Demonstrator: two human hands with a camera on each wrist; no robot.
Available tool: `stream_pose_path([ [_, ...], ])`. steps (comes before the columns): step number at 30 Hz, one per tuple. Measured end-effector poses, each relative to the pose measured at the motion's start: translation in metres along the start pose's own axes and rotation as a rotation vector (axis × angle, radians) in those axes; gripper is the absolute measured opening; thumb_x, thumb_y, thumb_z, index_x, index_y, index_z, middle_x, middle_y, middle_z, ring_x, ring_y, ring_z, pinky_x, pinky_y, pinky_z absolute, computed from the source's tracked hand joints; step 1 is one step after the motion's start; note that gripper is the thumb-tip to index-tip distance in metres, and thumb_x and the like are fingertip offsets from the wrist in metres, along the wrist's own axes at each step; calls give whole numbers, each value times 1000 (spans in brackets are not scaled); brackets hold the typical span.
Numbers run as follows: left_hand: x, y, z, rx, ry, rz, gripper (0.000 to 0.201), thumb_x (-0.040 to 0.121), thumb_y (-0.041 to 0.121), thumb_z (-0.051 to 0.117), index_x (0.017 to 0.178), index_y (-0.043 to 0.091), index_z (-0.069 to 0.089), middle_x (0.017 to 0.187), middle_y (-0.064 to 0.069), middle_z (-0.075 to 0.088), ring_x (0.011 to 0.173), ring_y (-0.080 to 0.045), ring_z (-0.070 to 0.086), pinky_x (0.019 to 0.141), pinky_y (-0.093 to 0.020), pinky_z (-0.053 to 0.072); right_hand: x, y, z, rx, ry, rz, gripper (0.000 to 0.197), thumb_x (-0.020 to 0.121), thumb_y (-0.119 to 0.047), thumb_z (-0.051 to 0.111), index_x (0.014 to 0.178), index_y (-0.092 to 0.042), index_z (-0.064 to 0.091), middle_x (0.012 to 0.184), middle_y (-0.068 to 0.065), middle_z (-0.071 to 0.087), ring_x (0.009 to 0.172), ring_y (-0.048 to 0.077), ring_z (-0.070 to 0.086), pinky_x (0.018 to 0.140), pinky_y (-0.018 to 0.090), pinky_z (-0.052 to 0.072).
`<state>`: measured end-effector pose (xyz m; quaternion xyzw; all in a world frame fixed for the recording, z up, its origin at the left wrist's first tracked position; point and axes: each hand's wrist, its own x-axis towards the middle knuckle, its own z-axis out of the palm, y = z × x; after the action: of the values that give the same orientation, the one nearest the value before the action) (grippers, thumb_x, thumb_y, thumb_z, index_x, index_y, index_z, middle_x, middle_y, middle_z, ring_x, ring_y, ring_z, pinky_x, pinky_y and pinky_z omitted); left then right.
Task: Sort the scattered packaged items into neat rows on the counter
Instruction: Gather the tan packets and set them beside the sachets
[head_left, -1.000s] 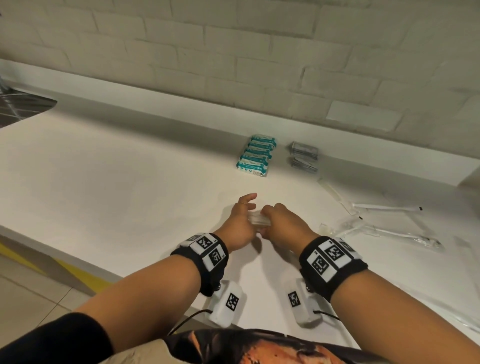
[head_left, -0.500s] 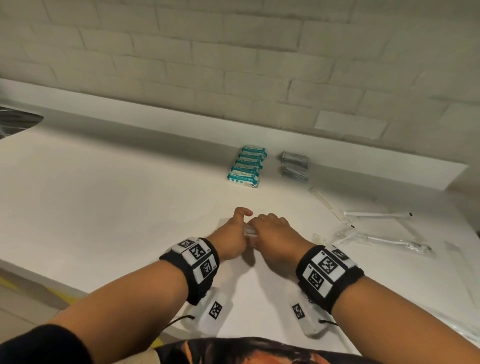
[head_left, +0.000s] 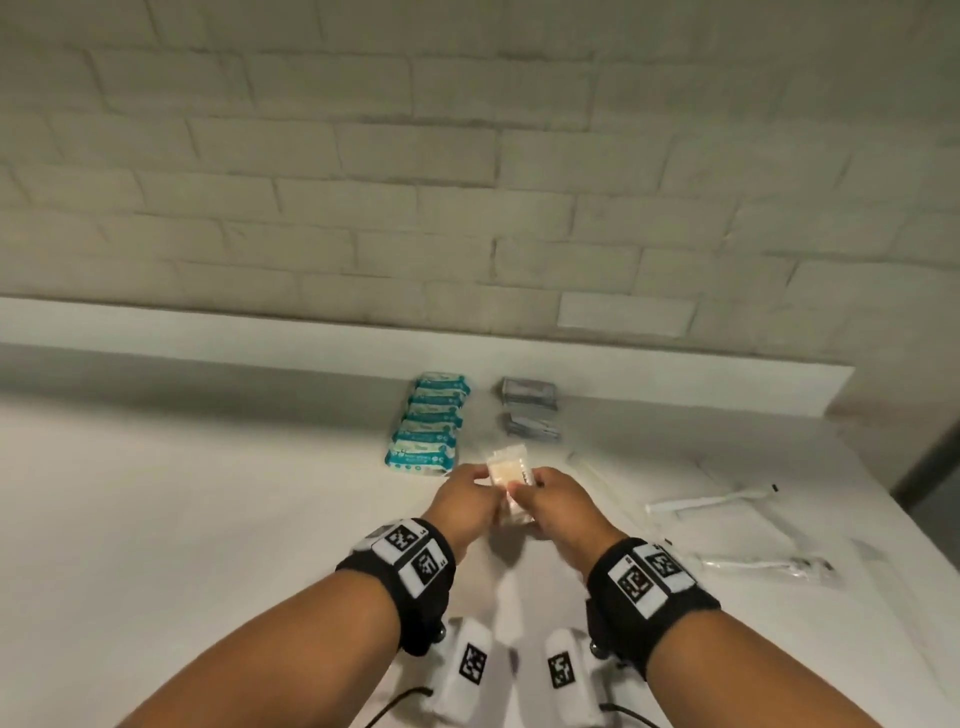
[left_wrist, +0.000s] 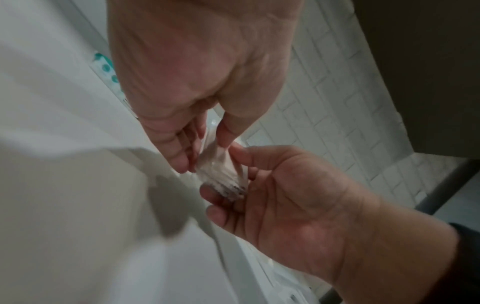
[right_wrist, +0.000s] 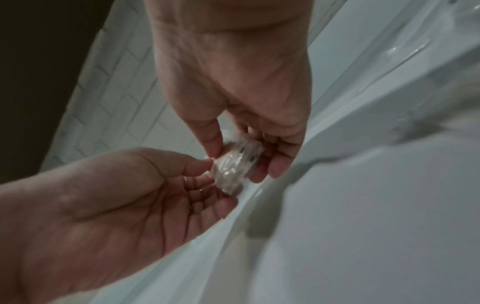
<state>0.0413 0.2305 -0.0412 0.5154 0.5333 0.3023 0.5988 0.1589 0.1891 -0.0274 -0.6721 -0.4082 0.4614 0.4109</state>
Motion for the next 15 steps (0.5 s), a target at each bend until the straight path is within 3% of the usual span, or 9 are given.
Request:
stream_pose_path([
  [2,22,2,5,100,14,-4,42,70,6,56,111,10,63,86,-14,70,66,-20,61,66,-30,50,19,1,-3,39,53,42,10,90,-14,57,83,-12,65,91,17,70,87,34,68,83,48,56],
  [4,48,-4,7,177,26,-10,48,56,11,57,102,8,70,82,-14,70,66,-22,61,70,-34,54,33,1,-5,-27,86,71,16,90,-11,52,79,-9,64,85,13,66,81,29,66,76,37,56],
  [7,63,-1,11,241,19,-14,30,45,15,56,71,6,70,66,-11,65,64,-22,57,67,-38,52,51,0,-10,-208,94,122,26,92,-16,51,106,0,66,108,17,66,96,28,64,75,29,48],
  [8,61,3,12,266,28,-2,23,46,18,56,64,9,66,62,-8,62,63,-21,54,62,-32,47,57,1,-10,-224,76,138,27,91,-18,52,108,-2,66,107,15,67,89,24,65,70,26,48],
  [10,60,7,10,352,32,18,11,49,20,57,54,12,63,55,-3,56,61,-20,52,57,-24,40,71,4,-10,-328,81,165,16,90,-20,53,84,-9,63,83,6,61,72,18,56,57,19,40],
  [12,61,7,9,424,13,24,13,60,19,60,49,13,65,54,-4,60,61,-20,56,58,-26,44,84,8,-8,-412,87,190,25,88,-19,53,65,-11,48,75,6,51,81,24,57,50,21,33],
  [13,63,5,7,435,6,26,20,66,17,59,48,14,65,56,-6,63,62,-21,57,63,-28,48,87,10,-8,-411,86,186,24,88,-19,53,66,-12,46,78,7,53,84,26,59,50,22,34],
  [15,68,0,6,446,13,32,23,74,16,59,54,15,69,64,-11,68,67,-27,61,69,-29,51,89,11,-7,-365,82,193,9,85,-16,57,84,-8,54,78,3,54,69,18,59,49,20,38],
])
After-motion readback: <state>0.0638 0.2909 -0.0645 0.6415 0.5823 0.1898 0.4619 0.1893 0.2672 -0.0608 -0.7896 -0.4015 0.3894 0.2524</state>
